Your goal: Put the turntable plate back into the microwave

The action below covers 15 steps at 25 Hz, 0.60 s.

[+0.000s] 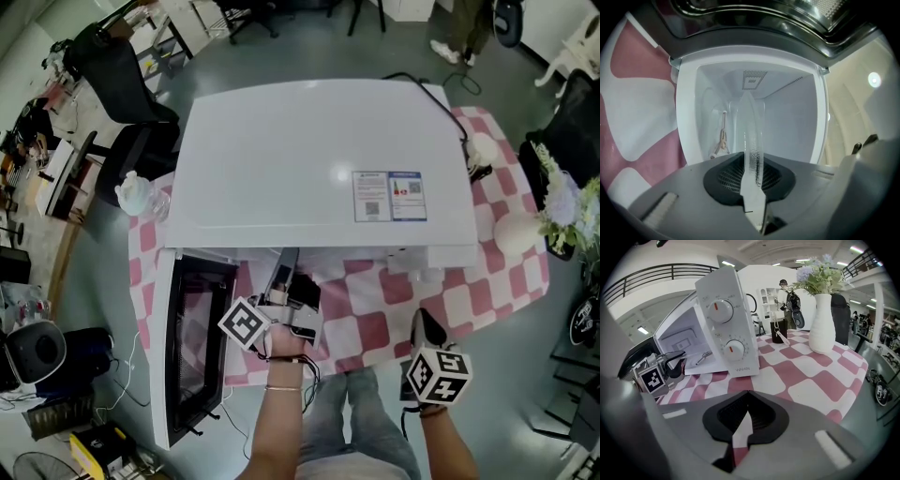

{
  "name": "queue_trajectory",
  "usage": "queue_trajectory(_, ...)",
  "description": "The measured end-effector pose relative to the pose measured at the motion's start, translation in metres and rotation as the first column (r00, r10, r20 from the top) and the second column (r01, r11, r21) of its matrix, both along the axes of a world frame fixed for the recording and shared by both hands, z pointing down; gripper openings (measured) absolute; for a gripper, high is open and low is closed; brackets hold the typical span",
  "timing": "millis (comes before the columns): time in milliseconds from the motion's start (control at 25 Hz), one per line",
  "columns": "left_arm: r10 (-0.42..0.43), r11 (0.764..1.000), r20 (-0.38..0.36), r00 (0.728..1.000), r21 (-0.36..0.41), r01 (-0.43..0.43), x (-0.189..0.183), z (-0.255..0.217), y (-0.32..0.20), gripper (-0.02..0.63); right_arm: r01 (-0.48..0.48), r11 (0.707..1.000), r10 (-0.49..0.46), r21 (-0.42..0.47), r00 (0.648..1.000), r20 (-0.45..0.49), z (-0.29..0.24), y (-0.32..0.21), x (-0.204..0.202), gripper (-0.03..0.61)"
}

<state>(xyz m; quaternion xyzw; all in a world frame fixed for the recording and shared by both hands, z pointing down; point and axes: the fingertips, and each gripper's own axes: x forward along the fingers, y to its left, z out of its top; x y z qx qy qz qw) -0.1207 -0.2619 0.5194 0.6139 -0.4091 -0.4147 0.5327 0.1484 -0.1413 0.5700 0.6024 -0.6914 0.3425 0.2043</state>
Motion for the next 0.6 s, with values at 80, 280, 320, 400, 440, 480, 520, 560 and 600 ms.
queue_trajectory(80, 0.003, 1.000, -0.005, 1.000, -0.001, -0.003, 0.001, 0.000, -0.003, 0.044, -0.001, 1.000, 0.001, -0.004, 1.000, 0.003, 0.001, 0.000, 0.000, 0.011)
queue_trajectory(280, -0.001, 1.000, -0.006, 1.000, -0.002, 0.001, 0.001, 0.000, -0.009, 0.044, -0.010, 1.000, 0.010, -0.016, 1.000, 0.011, 0.004, 0.001, 0.001, 0.010)
queue_trajectory(320, -0.003, 1.000, -0.008, 1.000, -0.003, 0.003, 0.000, 0.000, -0.010, 0.044, -0.012, 1.000, 0.012, -0.018, 1.000, 0.010, 0.004, 0.001, 0.002, 0.011)
queue_trajectory(400, -0.008, 1.000, -0.013, 1.000, -0.004, 0.008, -0.001, -0.001, -0.012, 0.044, -0.014, 1.000, 0.014, -0.022, 1.000, 0.009, 0.005, 0.003, 0.003, 0.010)
queue_trajectory(440, -0.009, 1.000, -0.013, 1.000, -0.004, 0.009, -0.001, -0.002, -0.013, 0.044, -0.015, 1.000, 0.015, -0.023, 1.000, 0.008, 0.005, 0.003, 0.003, 0.011)
queue_trajectory(480, -0.010, 1.000, -0.012, 1.000, -0.005, 0.010, -0.002, -0.002, -0.014, 0.044, -0.016, 1.000, 0.016, -0.024, 1.000, 0.007, 0.005, 0.003, 0.004, 0.010)
queue_trajectory(520, -0.011, 1.000, -0.010, 1.000, -0.006, 0.011, -0.002, -0.002, -0.016, 0.044, -0.017, 1.000, 0.017, -0.024, 1.000, 0.005, 0.005, 0.002, 0.004, 0.010)
queue_trajectory(560, -0.012, 1.000, -0.010, 1.000, -0.008, 0.012, -0.003, -0.002, -0.017, 0.044, -0.017, 1.000, 0.017, -0.023, 1.000, 0.005, 0.005, 0.001, 0.005, 0.011)
queue_trajectory(600, -0.012, 1.000, -0.012, 1.000, -0.010, 0.012, -0.003, -0.002, -0.018, 0.044, -0.017, 1.000, 0.017, -0.022, 1.000, 0.005, 0.004, 0.000, 0.005, 0.011)
